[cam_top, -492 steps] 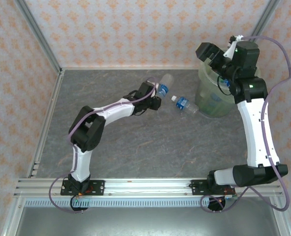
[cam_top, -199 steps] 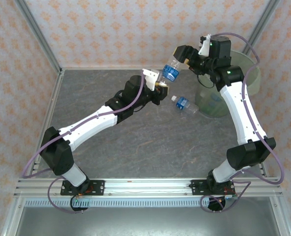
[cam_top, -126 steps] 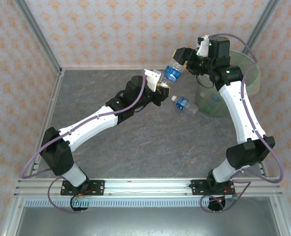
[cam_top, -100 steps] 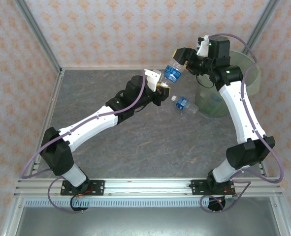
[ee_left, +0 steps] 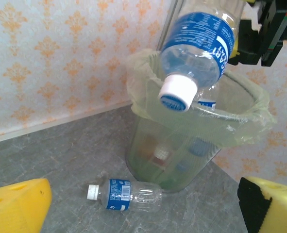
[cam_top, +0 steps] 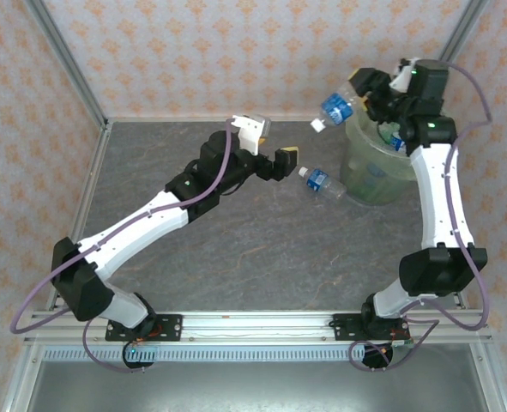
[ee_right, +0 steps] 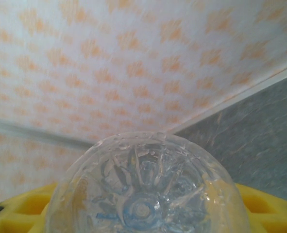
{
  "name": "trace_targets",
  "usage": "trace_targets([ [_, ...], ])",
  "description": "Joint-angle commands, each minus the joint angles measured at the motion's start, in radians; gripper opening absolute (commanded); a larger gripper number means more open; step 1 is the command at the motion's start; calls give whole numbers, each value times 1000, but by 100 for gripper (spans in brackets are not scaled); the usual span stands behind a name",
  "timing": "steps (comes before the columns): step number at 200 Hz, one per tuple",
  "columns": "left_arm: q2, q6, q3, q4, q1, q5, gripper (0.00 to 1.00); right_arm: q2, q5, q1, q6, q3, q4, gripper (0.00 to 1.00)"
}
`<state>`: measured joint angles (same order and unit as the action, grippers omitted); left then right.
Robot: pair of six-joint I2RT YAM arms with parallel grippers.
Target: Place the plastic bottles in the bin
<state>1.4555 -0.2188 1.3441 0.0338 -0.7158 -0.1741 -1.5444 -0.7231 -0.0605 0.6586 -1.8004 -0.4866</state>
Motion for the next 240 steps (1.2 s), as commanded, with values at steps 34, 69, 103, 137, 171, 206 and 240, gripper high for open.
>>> trace_targets([
  [34,-85,-32,-78,34,1,44,99,76,84,-222,160,71,148,57],
  [69,-137,-46,-137,56,3,54,99,77,196,-293,203,122,209,56],
  [103,-174,-69,-186,73,3,61,99,68,286,-332,261,182,303,56],
  [137,-202,-86,-244,117,4,71,99,19,351,-336,350,203,355,56],
  [171,-198,-84,-247,114,7,68,99,-28,414,-335,422,211,410,55],
  [206,-193,-72,-242,104,16,70,99,-121,429,-310,368,90,324,56],
  [240,-177,-67,-226,98,26,62,99,-189,446,-279,305,12,259,58],
])
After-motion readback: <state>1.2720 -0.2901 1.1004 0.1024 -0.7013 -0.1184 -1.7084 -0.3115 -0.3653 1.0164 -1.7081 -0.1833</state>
